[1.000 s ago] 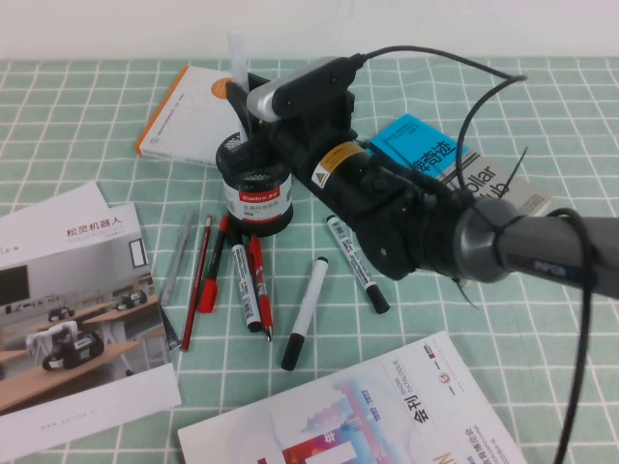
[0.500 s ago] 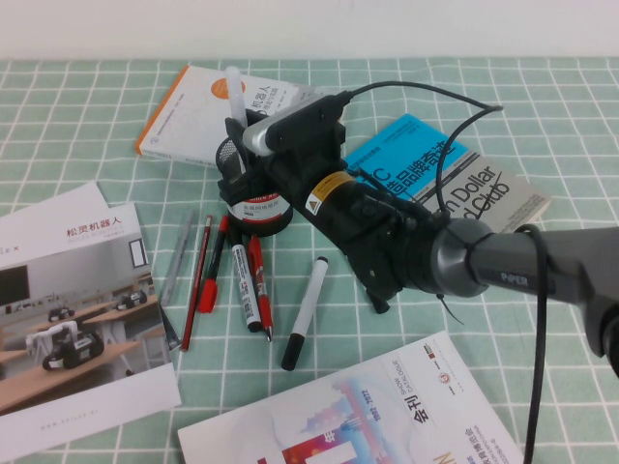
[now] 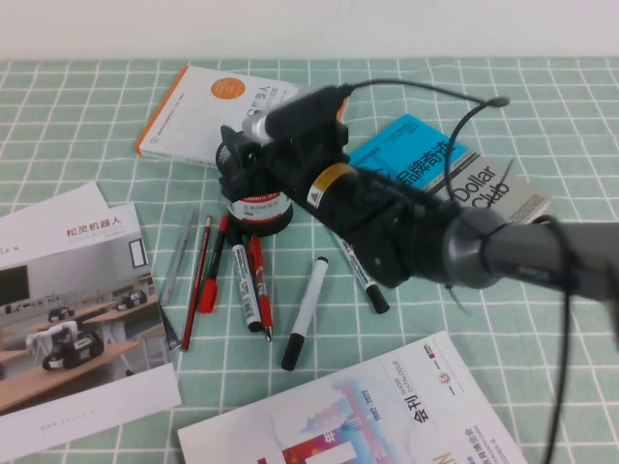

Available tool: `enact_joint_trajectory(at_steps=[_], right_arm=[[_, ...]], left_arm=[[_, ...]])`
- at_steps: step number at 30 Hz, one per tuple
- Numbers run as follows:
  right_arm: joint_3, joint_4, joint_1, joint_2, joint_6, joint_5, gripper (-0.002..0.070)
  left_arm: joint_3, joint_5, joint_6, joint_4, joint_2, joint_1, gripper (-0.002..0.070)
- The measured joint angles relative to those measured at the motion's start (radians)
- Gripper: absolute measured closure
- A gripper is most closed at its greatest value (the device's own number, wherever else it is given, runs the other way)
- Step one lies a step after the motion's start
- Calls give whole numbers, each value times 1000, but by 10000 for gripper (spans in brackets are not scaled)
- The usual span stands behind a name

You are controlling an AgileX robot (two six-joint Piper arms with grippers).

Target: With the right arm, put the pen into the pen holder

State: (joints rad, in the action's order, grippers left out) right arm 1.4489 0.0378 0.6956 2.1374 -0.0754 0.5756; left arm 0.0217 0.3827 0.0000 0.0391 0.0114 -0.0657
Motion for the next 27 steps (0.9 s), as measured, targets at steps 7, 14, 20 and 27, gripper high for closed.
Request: enact_joint_trajectory(at_steps=[7, 14, 20, 27], right_arm=[[-61, 31, 3, -240, -23, -310, 454], [-163, 84, 8, -558, -28, -660, 676], [-354, 82, 11, -870, -30, -818, 692], [-596, -50, 11, -1211, -34, -957, 694]], left_arm=[[0, 0, 0, 0, 0, 0, 680], [0, 0, 0, 0, 0, 0, 680], [0, 0, 0, 0, 0, 0, 680], [0, 0, 0, 0, 0, 0, 680]])
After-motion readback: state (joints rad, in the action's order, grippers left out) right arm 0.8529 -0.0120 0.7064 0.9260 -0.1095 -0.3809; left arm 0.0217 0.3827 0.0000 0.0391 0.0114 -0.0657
